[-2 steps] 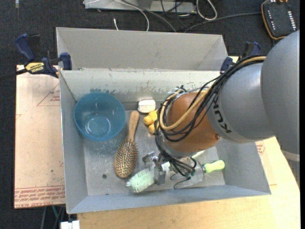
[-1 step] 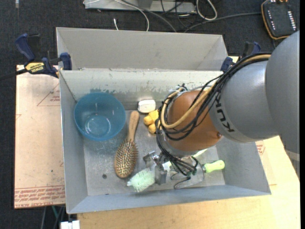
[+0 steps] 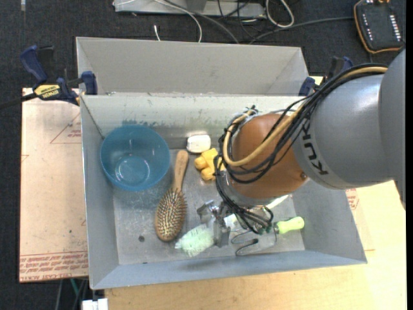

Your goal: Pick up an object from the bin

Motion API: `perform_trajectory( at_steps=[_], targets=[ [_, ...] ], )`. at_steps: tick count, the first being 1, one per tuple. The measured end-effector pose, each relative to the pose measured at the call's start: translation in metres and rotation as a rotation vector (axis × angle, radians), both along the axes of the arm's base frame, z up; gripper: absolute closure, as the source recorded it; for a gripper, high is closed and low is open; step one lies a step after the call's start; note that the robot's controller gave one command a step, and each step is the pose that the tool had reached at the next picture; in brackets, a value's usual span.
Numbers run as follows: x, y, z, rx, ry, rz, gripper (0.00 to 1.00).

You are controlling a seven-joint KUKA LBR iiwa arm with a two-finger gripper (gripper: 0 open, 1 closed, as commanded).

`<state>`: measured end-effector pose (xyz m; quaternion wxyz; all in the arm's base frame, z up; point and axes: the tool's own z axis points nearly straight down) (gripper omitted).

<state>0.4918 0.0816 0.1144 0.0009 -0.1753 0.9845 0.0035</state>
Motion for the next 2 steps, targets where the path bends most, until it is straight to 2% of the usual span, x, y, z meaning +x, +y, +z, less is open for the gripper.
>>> perform_trajectory(
  at_steps=[1,2],
  targets=[
    [0.002,0.001,0.034,0.002,-0.009,-0.001,1.00],
    [0.001,0.001,0.047,0.001,-0.005,-0.001,1.00]
  ],
)
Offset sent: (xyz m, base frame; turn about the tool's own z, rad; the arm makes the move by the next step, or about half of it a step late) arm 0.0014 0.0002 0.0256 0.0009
